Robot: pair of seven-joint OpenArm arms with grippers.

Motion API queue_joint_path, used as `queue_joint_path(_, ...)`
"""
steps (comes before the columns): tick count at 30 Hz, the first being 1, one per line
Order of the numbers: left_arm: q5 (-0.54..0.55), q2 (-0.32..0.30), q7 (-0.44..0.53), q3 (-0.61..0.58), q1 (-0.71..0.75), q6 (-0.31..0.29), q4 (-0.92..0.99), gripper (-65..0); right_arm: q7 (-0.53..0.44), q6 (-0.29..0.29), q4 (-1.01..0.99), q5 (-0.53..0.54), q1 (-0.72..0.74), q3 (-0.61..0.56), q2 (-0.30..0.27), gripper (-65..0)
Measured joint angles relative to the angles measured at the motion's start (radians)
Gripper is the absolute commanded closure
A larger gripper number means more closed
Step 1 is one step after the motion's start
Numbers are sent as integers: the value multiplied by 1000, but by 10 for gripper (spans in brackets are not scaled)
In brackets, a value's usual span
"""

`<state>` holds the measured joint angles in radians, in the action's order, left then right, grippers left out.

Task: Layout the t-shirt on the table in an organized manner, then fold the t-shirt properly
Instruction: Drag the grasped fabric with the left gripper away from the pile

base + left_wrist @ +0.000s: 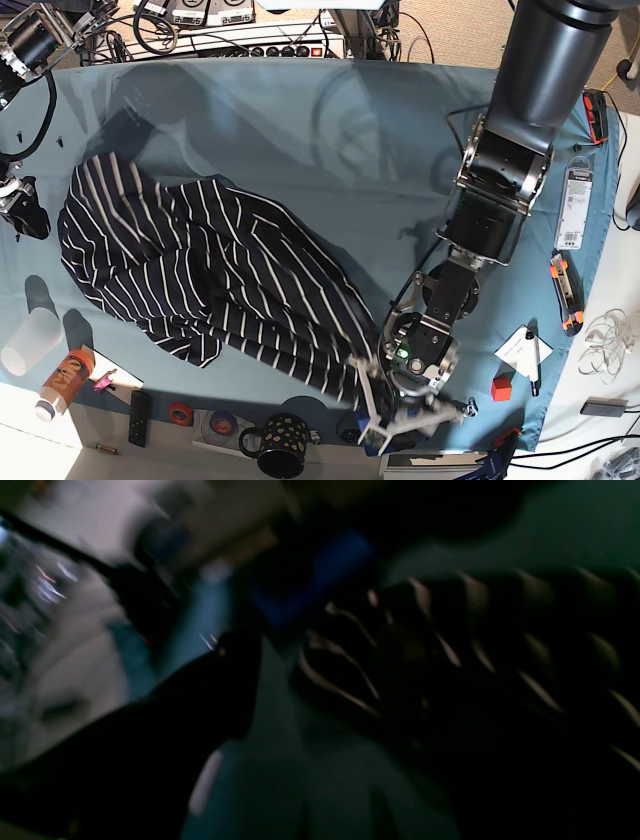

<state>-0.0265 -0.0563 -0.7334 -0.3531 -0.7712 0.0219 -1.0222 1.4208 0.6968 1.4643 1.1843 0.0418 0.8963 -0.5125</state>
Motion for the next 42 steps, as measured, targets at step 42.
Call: queue_joint_path(42,-85,-19,-325,1,433,0,-718,-369,-478,-181,-3,-710,138,-505,352,0)
